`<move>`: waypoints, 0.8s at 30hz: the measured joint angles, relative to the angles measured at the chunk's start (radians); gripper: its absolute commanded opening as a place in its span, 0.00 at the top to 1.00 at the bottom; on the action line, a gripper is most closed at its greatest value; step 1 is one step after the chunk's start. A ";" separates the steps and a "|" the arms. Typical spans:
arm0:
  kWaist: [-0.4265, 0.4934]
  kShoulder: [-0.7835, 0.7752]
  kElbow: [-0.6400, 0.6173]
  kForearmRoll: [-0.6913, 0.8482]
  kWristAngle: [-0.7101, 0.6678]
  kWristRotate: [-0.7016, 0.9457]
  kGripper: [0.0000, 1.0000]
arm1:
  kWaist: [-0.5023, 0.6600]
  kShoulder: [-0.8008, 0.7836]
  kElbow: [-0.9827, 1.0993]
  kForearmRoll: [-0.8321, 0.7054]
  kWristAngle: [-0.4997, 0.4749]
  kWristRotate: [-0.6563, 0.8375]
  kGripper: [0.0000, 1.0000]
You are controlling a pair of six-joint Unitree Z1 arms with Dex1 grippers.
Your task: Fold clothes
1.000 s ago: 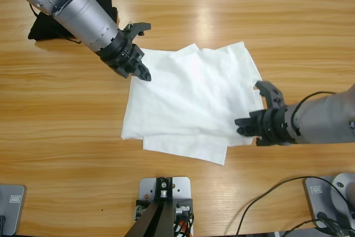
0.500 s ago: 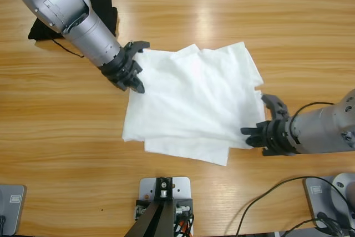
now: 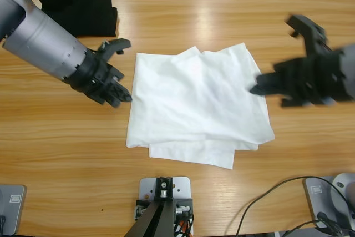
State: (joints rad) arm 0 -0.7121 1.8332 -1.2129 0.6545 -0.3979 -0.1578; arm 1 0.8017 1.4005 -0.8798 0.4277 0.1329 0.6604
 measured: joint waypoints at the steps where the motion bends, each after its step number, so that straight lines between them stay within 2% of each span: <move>1: -0.018 -0.003 0.031 -0.041 0.000 -0.020 1.00 | -0.039 0.025 0.006 -0.070 0.059 -0.032 1.00; 5: -0.055 0.000 0.170 -0.221 0.000 -0.085 1.00 | -0.201 0.159 0.056 -0.302 0.294 -0.128 1.00; 8: -0.058 0.028 0.213 -0.305 0.000 -0.091 1.00 | -0.264 0.259 0.070 -0.391 0.391 -0.154 1.00; 14: -0.068 0.090 0.217 -0.348 0.041 -0.095 1.00 | -0.284 0.423 0.093 -0.526 0.483 -0.160 1.00; 24: -0.072 0.114 0.218 -0.358 0.051 -0.107 1.00 | -0.289 0.580 0.107 -0.662 0.526 -0.160 1.00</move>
State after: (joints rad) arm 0 -0.7845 1.9469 -0.9953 0.2969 -0.3468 -0.2651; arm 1 0.5127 1.9807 -0.7732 -0.2346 0.6589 0.5002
